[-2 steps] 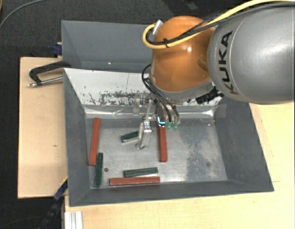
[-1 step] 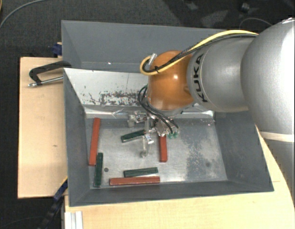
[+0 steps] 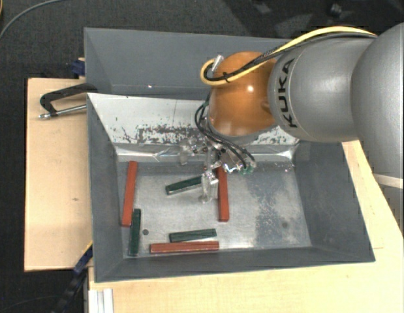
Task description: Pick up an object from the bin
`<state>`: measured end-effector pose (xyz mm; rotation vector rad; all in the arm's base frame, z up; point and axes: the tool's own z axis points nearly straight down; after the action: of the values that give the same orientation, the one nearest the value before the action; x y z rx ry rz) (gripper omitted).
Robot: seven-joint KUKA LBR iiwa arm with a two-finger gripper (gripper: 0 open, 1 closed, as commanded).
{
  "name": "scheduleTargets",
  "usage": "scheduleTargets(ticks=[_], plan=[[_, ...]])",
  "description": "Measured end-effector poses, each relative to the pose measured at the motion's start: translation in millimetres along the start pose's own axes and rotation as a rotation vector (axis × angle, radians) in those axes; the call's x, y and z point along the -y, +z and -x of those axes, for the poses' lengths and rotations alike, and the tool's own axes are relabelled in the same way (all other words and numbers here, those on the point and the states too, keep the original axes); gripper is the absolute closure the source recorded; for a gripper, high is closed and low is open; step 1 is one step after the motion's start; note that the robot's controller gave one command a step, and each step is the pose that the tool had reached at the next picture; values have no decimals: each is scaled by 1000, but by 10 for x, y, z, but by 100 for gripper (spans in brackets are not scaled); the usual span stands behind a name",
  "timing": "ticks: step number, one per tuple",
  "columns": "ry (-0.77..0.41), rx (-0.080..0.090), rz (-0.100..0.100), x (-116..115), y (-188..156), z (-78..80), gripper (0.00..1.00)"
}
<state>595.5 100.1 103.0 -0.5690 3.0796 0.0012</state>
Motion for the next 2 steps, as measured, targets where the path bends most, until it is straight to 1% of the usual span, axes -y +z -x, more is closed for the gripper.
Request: scheduleTargets(ticks=[1,2], plan=[[69,-2,1,109,-139,-67,0],[146,-12,2,32,343,-75,0]])
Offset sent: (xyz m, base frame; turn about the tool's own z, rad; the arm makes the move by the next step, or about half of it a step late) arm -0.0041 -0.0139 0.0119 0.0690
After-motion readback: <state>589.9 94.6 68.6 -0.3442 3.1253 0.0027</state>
